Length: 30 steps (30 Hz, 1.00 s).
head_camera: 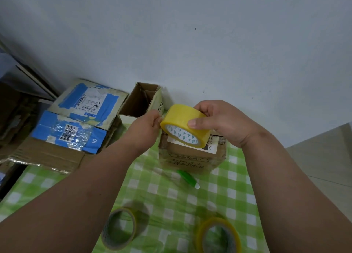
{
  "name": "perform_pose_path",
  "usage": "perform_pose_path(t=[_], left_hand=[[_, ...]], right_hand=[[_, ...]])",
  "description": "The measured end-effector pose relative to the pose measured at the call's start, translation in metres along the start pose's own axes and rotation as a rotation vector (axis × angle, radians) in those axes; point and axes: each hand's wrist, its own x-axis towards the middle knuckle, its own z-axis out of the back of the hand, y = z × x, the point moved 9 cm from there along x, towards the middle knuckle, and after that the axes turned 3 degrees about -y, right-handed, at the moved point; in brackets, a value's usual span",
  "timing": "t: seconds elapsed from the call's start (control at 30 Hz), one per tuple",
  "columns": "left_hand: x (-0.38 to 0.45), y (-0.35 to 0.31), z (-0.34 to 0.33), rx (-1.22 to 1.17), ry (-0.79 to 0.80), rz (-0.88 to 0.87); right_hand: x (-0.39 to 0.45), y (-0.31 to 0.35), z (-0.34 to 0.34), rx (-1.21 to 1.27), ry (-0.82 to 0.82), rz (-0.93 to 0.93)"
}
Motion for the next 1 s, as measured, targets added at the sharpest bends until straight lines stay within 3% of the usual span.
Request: perform_pose_path(t=[0.4, 0.5, 0.63, 0.7, 0.87, 1.0], left_hand=[[0.0, 0.019, 0.0, -0.197, -0.049, 0.102], [0.001, 0.021, -0.006, -0.288, -0.031, 0.129], [0.0, 0.029, -0.008, -0.401, -0.032, 0.188], [-0.002, 0.03, -0.009, -0.432, -0.035, 0.2], [-0.006, 0.031, -0.014, -0.624, -0.049, 0.22], [-0.01, 0.043, -0.02, -0.886, -0.059, 0.335]], right_hand=[[0.015, -0.006, 0.032, -0.174, -0.096, -0.011], [0.014, -0.025, 0.032, -0.032, -0.072, -0.069], [0.008, -0.06, 0.016, 0.457, -0.024, -0.15], [0.004, -0.072, 0.011, 0.584, -0.023, -0.167], [0.008, -0.07, 0.018, 0.534, -0.091, -0.1], [0.015, -0.063, 0.022, 0.472, -0.155, -0.061]])
